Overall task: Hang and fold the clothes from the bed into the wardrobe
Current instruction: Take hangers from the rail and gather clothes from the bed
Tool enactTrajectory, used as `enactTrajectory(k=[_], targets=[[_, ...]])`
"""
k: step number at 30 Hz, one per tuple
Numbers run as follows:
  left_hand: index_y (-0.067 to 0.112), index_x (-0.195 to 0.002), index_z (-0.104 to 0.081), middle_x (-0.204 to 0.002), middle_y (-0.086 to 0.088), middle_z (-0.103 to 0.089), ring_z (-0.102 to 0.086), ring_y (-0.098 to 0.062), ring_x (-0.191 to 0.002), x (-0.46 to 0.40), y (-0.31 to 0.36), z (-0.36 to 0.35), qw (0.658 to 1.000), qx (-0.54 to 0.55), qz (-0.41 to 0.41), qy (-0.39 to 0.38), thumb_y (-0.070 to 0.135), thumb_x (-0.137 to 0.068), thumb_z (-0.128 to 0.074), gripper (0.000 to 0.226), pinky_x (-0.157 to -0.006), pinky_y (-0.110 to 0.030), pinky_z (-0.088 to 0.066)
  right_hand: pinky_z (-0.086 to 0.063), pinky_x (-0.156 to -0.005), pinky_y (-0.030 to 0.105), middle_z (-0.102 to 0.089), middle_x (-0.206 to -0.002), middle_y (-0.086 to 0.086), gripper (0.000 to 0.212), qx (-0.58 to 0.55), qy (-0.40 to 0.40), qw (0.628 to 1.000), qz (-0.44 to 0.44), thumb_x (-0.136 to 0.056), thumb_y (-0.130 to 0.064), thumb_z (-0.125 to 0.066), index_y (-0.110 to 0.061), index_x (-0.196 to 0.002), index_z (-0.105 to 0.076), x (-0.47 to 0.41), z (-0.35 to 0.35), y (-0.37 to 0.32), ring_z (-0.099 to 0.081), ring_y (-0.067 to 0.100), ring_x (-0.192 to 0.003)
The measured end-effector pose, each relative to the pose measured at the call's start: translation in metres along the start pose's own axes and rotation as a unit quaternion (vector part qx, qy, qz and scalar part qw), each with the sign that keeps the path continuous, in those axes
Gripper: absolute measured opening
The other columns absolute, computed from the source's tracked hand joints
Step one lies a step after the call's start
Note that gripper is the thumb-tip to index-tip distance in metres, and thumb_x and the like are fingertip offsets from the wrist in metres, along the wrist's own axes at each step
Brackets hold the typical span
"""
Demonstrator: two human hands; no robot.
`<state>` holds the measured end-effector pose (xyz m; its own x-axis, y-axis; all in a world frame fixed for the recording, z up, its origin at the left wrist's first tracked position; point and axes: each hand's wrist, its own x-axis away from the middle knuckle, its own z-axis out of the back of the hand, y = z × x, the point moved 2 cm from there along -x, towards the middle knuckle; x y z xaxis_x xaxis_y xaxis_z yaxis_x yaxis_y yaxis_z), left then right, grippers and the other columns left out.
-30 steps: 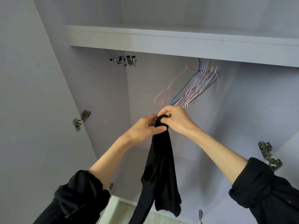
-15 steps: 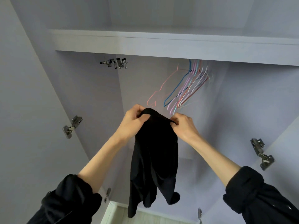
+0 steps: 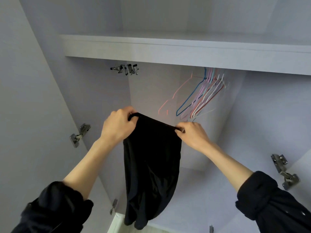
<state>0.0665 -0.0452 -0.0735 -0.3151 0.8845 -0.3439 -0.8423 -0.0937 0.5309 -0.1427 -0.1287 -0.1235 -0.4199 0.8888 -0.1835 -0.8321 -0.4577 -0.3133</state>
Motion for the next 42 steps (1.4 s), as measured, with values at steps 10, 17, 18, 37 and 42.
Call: enactTrajectory(k=[10,17,18,37,42], targets=[[0.012,-0.084,-0.065,-0.073,-0.006,-0.064,-0.055,-0.015,-0.069,-0.021,0.019,-0.006,0.988,0.14,0.052,-0.04,0.013,-0.089,-0.052,0.014,-0.053,-0.01,-0.038,-0.049,-0.093,0.047,-0.066,-0.102,0.017,0.018,-0.39,0.164,0.858,-0.289,-0.091,-0.018,-0.055,-0.006,-0.1,-0.065,-0.093,0.0,0.098,-0.06,0.027,-0.091],[0.022,-0.073,-0.061,-0.066,0.003,-0.062,-0.058,-0.014,-0.067,-0.021,0.004,-0.02,0.985,0.138,0.069,-0.076,0.009,-0.087,-0.053,0.021,-0.059,-0.017,-0.043,-0.049,-0.05,0.022,-0.056,-0.075,0.01,0.017,-0.545,0.185,0.713,-0.4,-0.091,0.0,-0.05,-0.008,-0.075,-0.05,-0.133,0.002,0.114,-0.053,0.017,-0.058],[0.023,-0.071,-0.061,-0.066,0.004,-0.062,-0.058,-0.013,-0.066,-0.02,0.001,-0.02,0.985,0.139,0.073,-0.077,0.009,-0.087,-0.053,0.022,-0.059,-0.017,-0.043,-0.045,-0.048,0.021,-0.054,-0.071,0.009,0.024,-0.535,0.191,0.716,-0.406,-0.09,0.002,-0.049,-0.009,-0.069,-0.048,-0.135,0.001,0.115,-0.05,0.014,-0.054],[0.011,-0.081,-0.065,-0.075,-0.01,-0.069,-0.068,-0.024,-0.071,-0.009,-0.026,-0.015,0.977,0.154,0.11,-0.098,0.006,-0.086,-0.053,0.015,-0.075,-0.035,-0.053,-0.032,-0.048,0.024,-0.047,-0.055,0.003,0.032,-0.511,0.08,0.794,-0.319,-0.087,0.006,-0.045,-0.012,-0.063,-0.055,-0.147,-0.01,0.069,-0.037,0.013,-0.05],[0.018,-0.073,-0.065,-0.074,-0.004,-0.067,-0.067,-0.023,-0.073,0.0,-0.027,-0.014,0.982,0.142,0.092,-0.081,0.007,-0.084,-0.055,0.019,-0.076,-0.029,-0.05,-0.032,-0.033,0.014,-0.042,-0.029,-0.008,0.028,-0.53,0.131,0.771,-0.327,-0.087,0.002,-0.052,-0.011,-0.063,-0.056,-0.131,-0.001,0.081,-0.038,0.005,-0.027]])
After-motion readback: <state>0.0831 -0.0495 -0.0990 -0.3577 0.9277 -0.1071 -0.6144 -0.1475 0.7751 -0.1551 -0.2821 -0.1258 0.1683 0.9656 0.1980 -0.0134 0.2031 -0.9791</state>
